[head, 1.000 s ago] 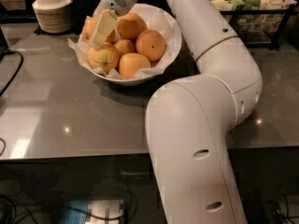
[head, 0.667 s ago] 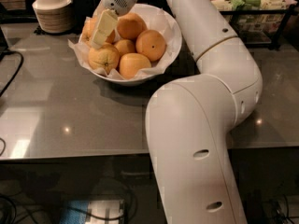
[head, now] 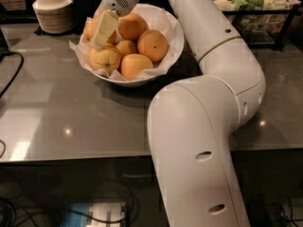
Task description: Pick orange from white bowl
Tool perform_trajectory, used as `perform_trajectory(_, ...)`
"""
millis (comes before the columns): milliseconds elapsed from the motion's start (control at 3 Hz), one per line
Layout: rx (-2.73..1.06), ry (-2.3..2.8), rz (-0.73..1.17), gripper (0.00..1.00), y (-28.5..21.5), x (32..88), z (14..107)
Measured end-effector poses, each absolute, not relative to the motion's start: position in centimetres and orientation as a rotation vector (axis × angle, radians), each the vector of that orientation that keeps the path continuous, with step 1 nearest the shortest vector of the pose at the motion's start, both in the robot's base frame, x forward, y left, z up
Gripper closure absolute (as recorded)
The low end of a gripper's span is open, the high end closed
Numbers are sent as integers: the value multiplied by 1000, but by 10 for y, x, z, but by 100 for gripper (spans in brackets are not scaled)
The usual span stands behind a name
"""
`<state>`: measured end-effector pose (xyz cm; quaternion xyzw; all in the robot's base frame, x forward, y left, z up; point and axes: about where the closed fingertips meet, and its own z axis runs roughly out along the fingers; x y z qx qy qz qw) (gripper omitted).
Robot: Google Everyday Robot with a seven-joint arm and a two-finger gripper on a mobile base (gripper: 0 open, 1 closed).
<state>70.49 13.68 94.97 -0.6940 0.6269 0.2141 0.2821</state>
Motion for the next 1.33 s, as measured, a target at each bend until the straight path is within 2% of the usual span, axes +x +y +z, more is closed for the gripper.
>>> perform_trajectory(333, -1859, 1679, 574, 82, 137, 705, 950)
perform_trajectory(1333, -1859, 1679, 574, 12, 137, 705, 950)
